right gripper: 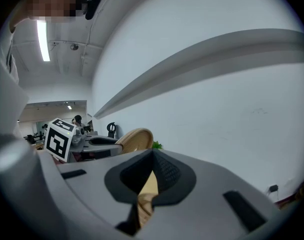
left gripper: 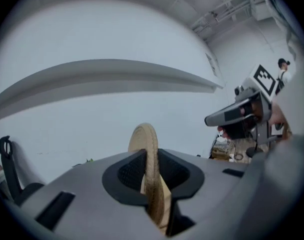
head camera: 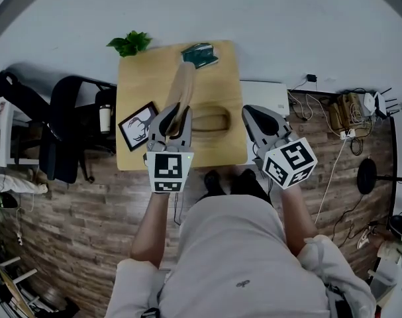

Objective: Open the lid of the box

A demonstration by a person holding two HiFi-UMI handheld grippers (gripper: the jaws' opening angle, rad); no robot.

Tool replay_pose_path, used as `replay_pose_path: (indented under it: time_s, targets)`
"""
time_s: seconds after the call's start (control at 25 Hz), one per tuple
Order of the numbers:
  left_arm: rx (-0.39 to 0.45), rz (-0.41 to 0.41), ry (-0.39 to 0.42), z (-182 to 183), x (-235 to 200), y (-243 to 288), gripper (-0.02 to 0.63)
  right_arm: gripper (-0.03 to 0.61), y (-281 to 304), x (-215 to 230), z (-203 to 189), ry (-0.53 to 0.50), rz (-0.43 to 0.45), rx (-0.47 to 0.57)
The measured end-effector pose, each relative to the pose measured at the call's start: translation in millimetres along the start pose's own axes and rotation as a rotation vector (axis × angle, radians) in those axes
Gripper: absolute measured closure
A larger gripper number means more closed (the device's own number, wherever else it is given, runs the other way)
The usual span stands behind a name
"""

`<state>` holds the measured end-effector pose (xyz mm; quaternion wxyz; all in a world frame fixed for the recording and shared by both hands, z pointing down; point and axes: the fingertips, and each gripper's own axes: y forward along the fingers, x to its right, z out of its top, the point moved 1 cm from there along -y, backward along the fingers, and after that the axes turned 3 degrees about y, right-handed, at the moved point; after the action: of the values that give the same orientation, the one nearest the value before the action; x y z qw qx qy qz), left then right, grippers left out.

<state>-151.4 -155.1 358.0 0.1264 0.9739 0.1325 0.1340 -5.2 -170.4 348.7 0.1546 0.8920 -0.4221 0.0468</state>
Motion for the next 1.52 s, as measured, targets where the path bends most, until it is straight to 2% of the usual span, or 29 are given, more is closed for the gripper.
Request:
replay_pose_path:
  time_s: [0.24, 0.48, 1.04, 1.52]
  targets:
    - [0.066, 0.004, -0.177, 11.4, -19.6, -21.7, 0.543, 0.580, 6.1, -10.2, 9.5, -0.019, 0.025, 0.010]
    - [0.080, 0.006, -0.294, 9.1, -30.3, -37.7, 0.543, 0.580, 10.0, -17.2, 13.6, -0.028, 0.044, 0.011]
    - [0.077, 0.030, -0.407, -7.3, -31.1, -56.8, 0.543, 0.580, 8.8, -20.2, 5.4, -0.046, 0.048, -0.013]
    - [0.062, 0.043, -0.411, -12.1, -27.0, -63.6, 0.543, 0.580, 0.9, -20.3, -0.2, -0.041, 0.047, -0.025]
